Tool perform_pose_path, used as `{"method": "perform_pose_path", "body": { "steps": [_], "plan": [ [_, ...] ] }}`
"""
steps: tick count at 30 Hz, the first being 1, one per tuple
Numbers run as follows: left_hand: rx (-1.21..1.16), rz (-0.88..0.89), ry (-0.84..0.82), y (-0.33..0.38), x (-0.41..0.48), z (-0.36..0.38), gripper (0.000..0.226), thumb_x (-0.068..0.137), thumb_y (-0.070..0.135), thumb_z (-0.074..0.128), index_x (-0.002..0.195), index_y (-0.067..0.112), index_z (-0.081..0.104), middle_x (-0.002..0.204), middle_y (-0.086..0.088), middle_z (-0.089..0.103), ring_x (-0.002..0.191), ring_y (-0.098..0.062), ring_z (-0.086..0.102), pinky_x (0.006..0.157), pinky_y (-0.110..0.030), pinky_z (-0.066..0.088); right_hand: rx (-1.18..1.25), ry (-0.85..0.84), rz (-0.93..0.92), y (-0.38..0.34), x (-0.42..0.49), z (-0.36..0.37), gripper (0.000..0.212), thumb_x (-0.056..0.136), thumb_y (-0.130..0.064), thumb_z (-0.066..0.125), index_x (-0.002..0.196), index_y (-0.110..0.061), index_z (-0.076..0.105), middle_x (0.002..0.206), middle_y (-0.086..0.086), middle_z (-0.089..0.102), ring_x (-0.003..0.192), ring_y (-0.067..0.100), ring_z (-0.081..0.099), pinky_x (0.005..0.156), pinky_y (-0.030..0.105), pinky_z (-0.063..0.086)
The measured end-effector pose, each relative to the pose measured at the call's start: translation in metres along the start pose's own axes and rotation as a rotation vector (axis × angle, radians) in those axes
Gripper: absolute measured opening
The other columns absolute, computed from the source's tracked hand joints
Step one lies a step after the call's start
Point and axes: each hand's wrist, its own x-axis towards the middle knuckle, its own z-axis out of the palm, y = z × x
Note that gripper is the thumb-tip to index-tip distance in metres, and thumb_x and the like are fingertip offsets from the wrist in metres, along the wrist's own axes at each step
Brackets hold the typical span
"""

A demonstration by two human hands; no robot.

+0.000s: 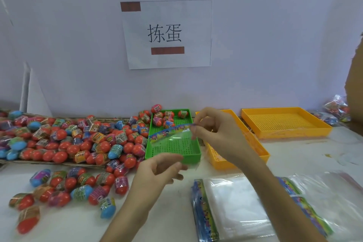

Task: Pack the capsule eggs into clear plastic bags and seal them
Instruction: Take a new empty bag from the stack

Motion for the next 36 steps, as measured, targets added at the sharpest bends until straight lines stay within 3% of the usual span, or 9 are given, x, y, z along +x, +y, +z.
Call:
{"method": "perform_pose_path", "body": {
  "steps": [2,5,8,12,16,19,22,25,36],
  "plan": [
    [-0.07,0.012,0.072,-0.002,0.002,-0.003,0.011,0.094,0.008,0.066,0.1,0.012,0.074,0.086,-0.009,0.078,0.069,-0.021,0.074,0.061,-0.024,0.057,0.191,0.018,0.083,0.001,-0.002,0.002,0.012,0.089,-0.015,0.075,0.097,-0.021,0.067,0.072,0.003,0.073,0.07,0.018,0.064,0.067,0.026,0.046],
    [-0.215,0.016,0.177,-0.001,0.003,-0.008,0.012,0.095,0.008,0.064,0.101,0.01,0.074,0.083,-0.014,0.077,0.057,-0.023,0.07,0.05,-0.025,0.055,0.242,-0.116,0.248,0.008,-0.01,0.004,0.03,0.084,-0.028,0.078,0.113,-0.025,0.068,0.09,0.007,0.075,0.087,0.015,0.07,0.075,0.021,0.049],
    [-0.319,0.02,0.266,0.0,0.005,-0.01,0.012,0.094,0.01,0.064,0.103,0.011,0.072,0.081,-0.012,0.076,0.051,-0.02,0.068,0.044,-0.026,0.053,0.136,-0.311,0.337,0.01,-0.017,0.007,0.021,0.084,-0.036,0.077,0.102,-0.024,0.074,0.093,-0.002,0.077,0.087,0.008,0.071,0.075,0.019,0.052],
    [-0.368,0.043,0.329,0.002,0.004,-0.011,0.012,0.096,0.011,0.063,0.105,0.012,0.071,0.065,-0.002,0.069,0.043,-0.01,0.059,0.04,-0.025,0.05,0.144,-0.359,0.382,0.01,-0.022,0.014,0.012,0.094,-0.023,0.07,0.091,-0.013,0.074,0.086,0.001,0.077,0.078,0.015,0.072,0.071,0.025,0.054],
    [-0.381,0.052,0.317,0.0,0.005,-0.011,0.018,0.098,0.019,0.06,0.111,0.01,0.069,0.063,-0.008,0.067,0.038,-0.016,0.055,0.039,-0.026,0.048,0.234,-0.26,0.401,0.009,-0.022,0.018,0.014,0.096,-0.02,0.067,0.089,-0.008,0.07,0.08,0.005,0.076,0.07,0.023,0.074,0.065,0.026,0.055],
    [-0.379,0.042,0.242,0.0,0.005,-0.01,0.029,0.089,0.03,0.066,0.114,0.015,0.07,0.066,-0.005,0.068,0.054,-0.014,0.064,0.053,-0.027,0.057,0.263,-0.133,0.39,0.011,-0.022,0.023,0.01,0.096,-0.015,0.066,0.09,-0.007,0.069,0.077,0.007,0.076,0.064,0.02,0.072,0.062,0.029,0.058],
    [-0.398,0.005,0.093,0.001,0.005,-0.011,0.056,0.07,0.041,0.076,0.121,0.021,0.066,0.089,-0.009,0.077,0.075,-0.016,0.072,0.065,-0.025,0.058,0.304,-0.004,0.382,0.013,-0.021,0.026,0.008,0.094,-0.012,0.068,0.091,-0.005,0.069,0.072,0.007,0.075,0.061,0.018,0.071,0.063,0.029,0.058],
    [-0.358,-0.021,0.016,0.0,0.006,-0.011,0.063,0.068,0.033,0.087,0.125,0.023,0.061,0.1,-0.012,0.078,0.086,-0.019,0.074,0.071,-0.024,0.058,0.346,0.057,0.374,0.015,-0.021,0.026,0.007,0.093,-0.011,0.07,0.09,-0.005,0.07,0.067,0.005,0.072,0.058,0.015,0.068,0.06,0.024,0.057],
    [-0.239,-0.009,0.048,-0.006,0.005,-0.009,0.014,0.093,0.013,0.067,0.106,0.009,0.068,0.082,-0.016,0.076,0.07,-0.017,0.068,0.067,-0.021,0.056,0.393,0.14,0.334,0.013,-0.022,0.031,0.009,0.093,-0.014,0.07,0.085,-0.009,0.071,0.069,0.01,0.073,0.06,0.017,0.068,0.059,0.023,0.055]
  ]
}}
